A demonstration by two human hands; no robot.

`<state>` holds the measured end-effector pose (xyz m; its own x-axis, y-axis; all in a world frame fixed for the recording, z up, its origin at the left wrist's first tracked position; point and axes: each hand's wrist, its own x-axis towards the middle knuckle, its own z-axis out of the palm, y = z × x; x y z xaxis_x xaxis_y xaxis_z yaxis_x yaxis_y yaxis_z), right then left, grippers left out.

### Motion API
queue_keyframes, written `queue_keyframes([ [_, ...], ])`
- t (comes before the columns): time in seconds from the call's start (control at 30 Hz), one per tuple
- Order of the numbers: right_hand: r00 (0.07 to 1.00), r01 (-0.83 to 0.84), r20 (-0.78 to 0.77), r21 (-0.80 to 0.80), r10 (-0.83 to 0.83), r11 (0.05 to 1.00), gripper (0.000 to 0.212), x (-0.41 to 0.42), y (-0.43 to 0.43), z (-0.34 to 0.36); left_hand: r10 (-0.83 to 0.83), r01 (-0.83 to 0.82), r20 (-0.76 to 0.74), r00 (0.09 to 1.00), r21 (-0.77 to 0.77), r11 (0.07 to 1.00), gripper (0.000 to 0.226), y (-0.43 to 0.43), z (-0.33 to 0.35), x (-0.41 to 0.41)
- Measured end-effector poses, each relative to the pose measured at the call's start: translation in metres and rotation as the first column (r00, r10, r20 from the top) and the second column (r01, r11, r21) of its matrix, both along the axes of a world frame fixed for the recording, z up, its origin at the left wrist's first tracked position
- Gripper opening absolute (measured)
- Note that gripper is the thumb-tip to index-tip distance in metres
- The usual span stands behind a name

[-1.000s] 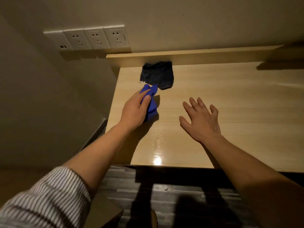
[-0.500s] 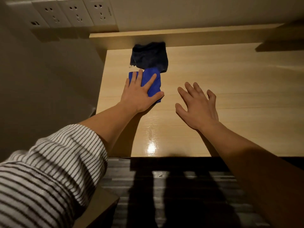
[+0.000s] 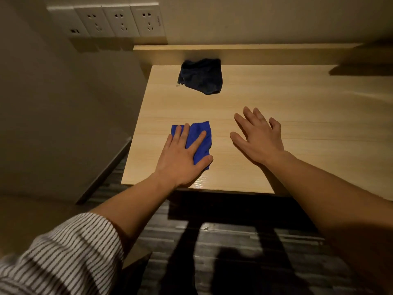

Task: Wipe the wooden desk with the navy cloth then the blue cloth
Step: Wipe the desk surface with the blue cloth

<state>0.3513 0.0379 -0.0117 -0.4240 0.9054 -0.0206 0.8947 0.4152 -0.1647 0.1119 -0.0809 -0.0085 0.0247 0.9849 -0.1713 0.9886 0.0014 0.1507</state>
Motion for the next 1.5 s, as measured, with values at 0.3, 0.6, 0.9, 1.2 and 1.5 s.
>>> queue_keyframes([
  [0.3,0.997,0.063,0.035,-0.012,-0.063,0.998,0.072,0.079,-0.012,0.0,0.04,-0.042,0.071,0.997,0.026,0.999,0.073,-0.064,-0.006,0.026],
  [0.6,0.993,0.113,-0.029,0.018,-0.113,0.993,0.063,0.079,-0.018,-0.001,0.073,-0.135,0.504,0.861,0.089,0.987,0.051,-0.116,0.026,0.089],
  [0.9,0.992,0.127,-0.033,0.055,-0.125,0.99,0.064,0.079,-0.014,-0.011,0.035,-0.109,0.403,0.915,0.163,0.981,0.052,0.091,0.046,0.067],
  [1.2,0.991,0.132,-0.035,0.073,-0.13,0.988,0.063,0.078,-0.012,-0.014,0.015,-0.016,0.017,1.0,0.009,1.0,0.078,0.145,0.0,0.067],
  [1.5,0.991,0.131,-0.05,0.064,-0.128,0.989,0.062,0.078,-0.012,-0.013,-0.007,0.007,0.008,1.0,0.005,1.0,0.077,0.096,0.0,0.074],
])
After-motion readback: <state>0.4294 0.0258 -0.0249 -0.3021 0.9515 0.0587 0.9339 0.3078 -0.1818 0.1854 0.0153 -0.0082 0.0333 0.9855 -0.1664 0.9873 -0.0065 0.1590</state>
